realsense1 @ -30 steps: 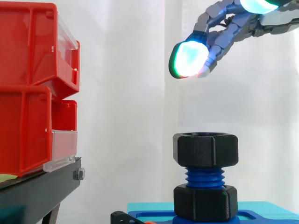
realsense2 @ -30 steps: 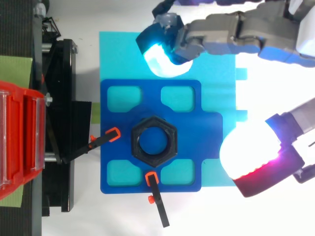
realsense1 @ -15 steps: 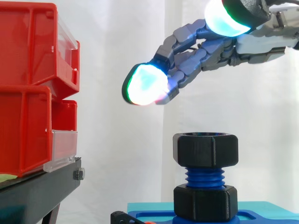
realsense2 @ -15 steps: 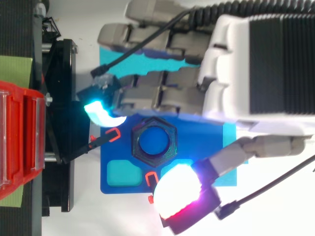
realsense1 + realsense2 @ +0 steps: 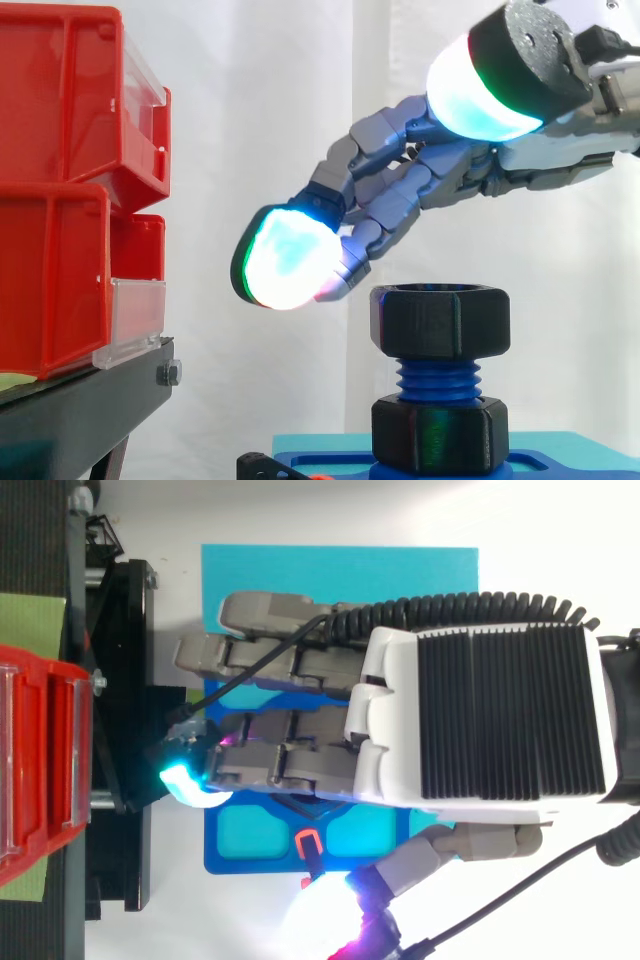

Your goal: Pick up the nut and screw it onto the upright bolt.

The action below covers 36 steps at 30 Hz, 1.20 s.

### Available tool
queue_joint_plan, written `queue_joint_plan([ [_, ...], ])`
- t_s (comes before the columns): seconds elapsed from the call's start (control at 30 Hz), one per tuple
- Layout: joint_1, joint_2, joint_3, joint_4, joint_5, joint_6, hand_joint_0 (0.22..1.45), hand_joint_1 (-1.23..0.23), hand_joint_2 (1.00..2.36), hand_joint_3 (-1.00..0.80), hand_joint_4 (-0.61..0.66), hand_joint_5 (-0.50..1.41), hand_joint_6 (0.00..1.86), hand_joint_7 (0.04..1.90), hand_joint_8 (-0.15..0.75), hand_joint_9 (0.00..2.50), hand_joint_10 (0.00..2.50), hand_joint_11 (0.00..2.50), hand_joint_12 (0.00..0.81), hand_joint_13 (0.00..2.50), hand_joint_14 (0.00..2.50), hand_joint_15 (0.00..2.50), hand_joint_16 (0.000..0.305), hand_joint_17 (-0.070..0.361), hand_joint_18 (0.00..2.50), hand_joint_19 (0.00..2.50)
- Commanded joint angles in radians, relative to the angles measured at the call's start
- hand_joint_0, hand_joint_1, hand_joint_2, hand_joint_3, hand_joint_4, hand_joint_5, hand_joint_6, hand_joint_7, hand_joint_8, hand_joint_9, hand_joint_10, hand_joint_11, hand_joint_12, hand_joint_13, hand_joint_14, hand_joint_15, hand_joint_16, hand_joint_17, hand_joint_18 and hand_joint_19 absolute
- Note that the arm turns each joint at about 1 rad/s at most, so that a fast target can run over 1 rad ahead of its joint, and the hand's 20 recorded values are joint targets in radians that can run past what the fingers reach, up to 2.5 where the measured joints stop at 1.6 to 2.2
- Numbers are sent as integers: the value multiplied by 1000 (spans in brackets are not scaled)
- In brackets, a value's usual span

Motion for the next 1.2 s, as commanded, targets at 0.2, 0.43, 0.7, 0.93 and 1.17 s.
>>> queue_joint_plan([
  [0.2, -11, 0, 0, -56, -41, 0, 457, -107, 1000, -500, 141, -151, 501, 649, 210, 342, 0, 0, 346, 152, 0, 0, 46, 103, 0, 0],
  [0.43, -25, 0, 0, -74, -73, -1, 470, -139, 1000, -500, 174, -124, 502, 734, 231, 515, 0, 0, 334, 288, 0, 0, 39, 89, 0, 0],
  [0.7, -31, 0, 0, -68, -79, -3, 485, -163, 1000, -500, 210, -96, 503, 851, 242, 661, 0, 0, 327, 425, 0, 0, 35, 78, 43, 0],
  [0.93, -59, 0, 0, -79, -110, -19, 496, -190, 1000, -500, 221, -73, 504, 1002, 248, 754, 0, 0, 311, 489, 0, 0, 31, 69, 107, 0],
  [1.17, -90, 3, 14, -85, -142, -42, 503, -200, 1000, -500, 198, -44, 505, 1148, 248, 813, 0, 0, 296, 544, 0, 0, 27, 60, 166, 0],
])
